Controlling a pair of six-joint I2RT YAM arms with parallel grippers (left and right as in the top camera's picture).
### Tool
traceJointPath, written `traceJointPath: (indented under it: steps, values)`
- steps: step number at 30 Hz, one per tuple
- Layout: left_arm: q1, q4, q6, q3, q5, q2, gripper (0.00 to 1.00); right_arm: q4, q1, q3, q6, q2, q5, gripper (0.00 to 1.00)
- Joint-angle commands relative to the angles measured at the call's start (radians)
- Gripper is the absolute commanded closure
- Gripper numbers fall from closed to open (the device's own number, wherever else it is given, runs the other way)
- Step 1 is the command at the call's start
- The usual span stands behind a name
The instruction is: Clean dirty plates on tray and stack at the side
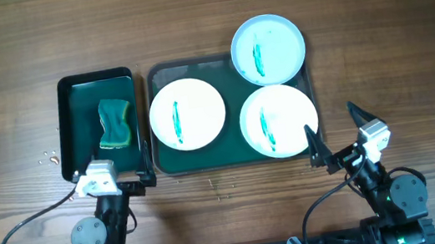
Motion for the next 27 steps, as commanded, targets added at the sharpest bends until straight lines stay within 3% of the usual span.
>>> traceJointPath:
  steps: [1,10,27]
  values:
    - [-0.005,-0.013,-0.115,0.019,0.033,-0.007,0.00,0.000,0.005,0.025,0.043,0.012,-0.085,0.00]
    - [-0.006,-0.181,-0.123,0.220,0.195,0.090,0.00,-0.092,0.005,0.216,0.043,0.177,-0.161,0.00]
    - [-0.006,-0.764,-0.115,0.962,0.216,0.788,0.00,-0.716,0.005,0.896,0.031,0.854,-0.178,0.00]
